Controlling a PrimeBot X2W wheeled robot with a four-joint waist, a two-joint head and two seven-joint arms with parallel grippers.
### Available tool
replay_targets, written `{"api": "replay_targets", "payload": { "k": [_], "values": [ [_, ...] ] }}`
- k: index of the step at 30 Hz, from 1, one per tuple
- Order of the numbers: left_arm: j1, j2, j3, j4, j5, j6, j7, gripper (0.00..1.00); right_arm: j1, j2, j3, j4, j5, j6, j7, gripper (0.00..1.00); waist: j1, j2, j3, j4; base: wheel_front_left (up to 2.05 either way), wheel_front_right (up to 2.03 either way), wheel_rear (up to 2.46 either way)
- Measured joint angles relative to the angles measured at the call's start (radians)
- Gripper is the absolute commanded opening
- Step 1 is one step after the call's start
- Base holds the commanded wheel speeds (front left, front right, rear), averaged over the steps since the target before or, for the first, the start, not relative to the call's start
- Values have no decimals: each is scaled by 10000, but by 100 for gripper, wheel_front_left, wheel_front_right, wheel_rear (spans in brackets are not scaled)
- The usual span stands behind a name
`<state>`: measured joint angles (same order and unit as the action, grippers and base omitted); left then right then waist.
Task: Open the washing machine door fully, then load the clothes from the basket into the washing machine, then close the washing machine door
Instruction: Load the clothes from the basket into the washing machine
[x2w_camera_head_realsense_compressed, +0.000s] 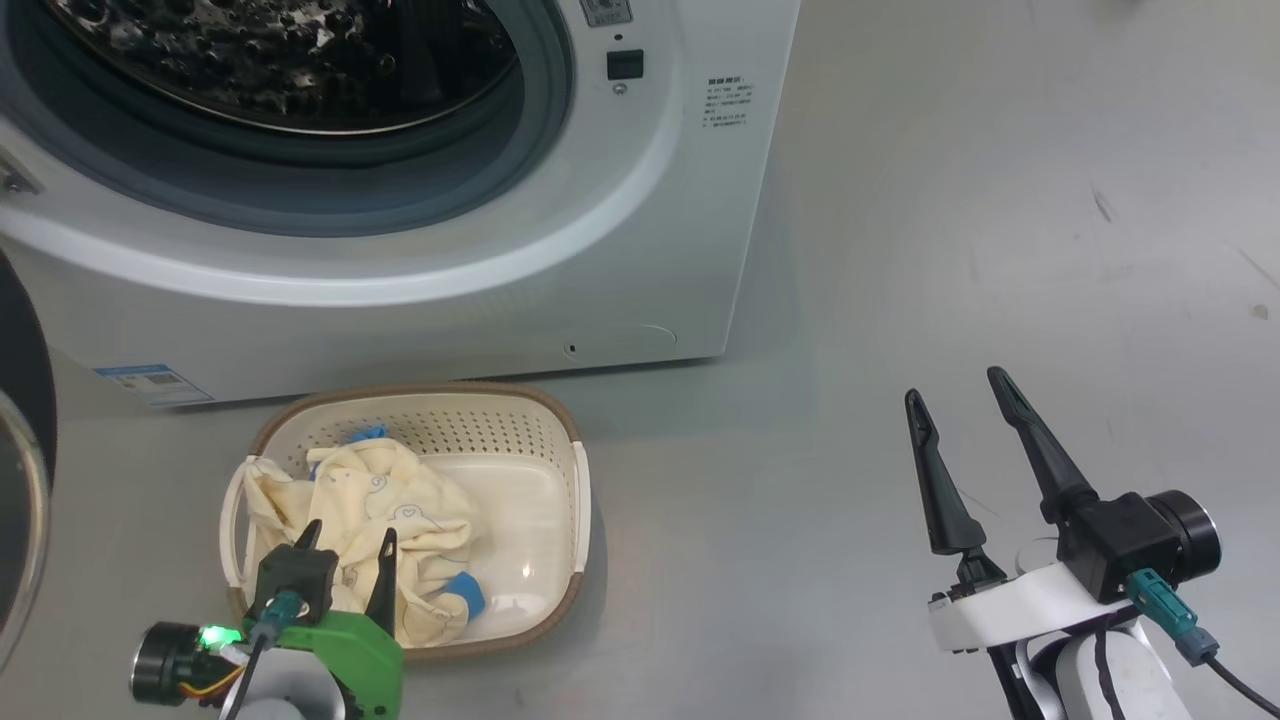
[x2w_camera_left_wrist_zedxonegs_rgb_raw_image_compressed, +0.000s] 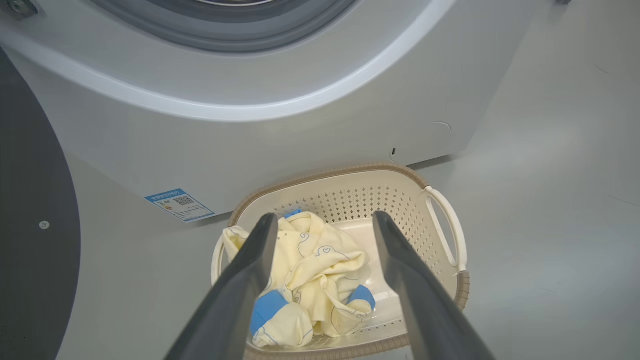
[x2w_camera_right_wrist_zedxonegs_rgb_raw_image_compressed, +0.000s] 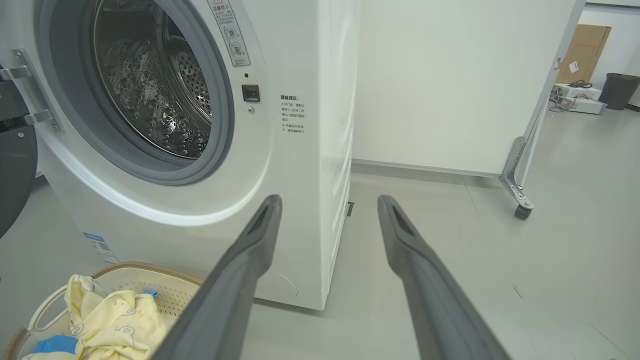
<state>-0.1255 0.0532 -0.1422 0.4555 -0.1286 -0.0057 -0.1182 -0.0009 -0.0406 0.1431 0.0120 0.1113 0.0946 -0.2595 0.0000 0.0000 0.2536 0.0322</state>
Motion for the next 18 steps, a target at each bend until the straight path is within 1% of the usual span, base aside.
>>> {"api": "replay_targets", "payload": {
  "k": [5,8,11,14,18],
  "values": [
    [-771,192,-236,918,219,-109,619,100,-309,-4,167,-215,2,0,0,100,0,0,587,-212,0,0,0],
    [-1227,360,-305,1381,380,-268,920,100,-383,-8,205,-368,4,0,0,100,1,0,965,-373,0,0,0],
    [-1713,401,-341,1751,497,-328,1175,100,-466,-12,267,-485,6,-2,0,100,1,0,1361,-548,0,0,0],
    [-2375,702,-508,2205,713,-391,1482,100,-603,-17,364,-656,4,-2,0,100,1,0,1899,-785,0,0,0],
    [-2862,911,-550,2671,894,-458,1741,100,-793,-17,410,-738,0,-2,0,100,1,0,2455,-1015,0,0,0]
  ]
}}
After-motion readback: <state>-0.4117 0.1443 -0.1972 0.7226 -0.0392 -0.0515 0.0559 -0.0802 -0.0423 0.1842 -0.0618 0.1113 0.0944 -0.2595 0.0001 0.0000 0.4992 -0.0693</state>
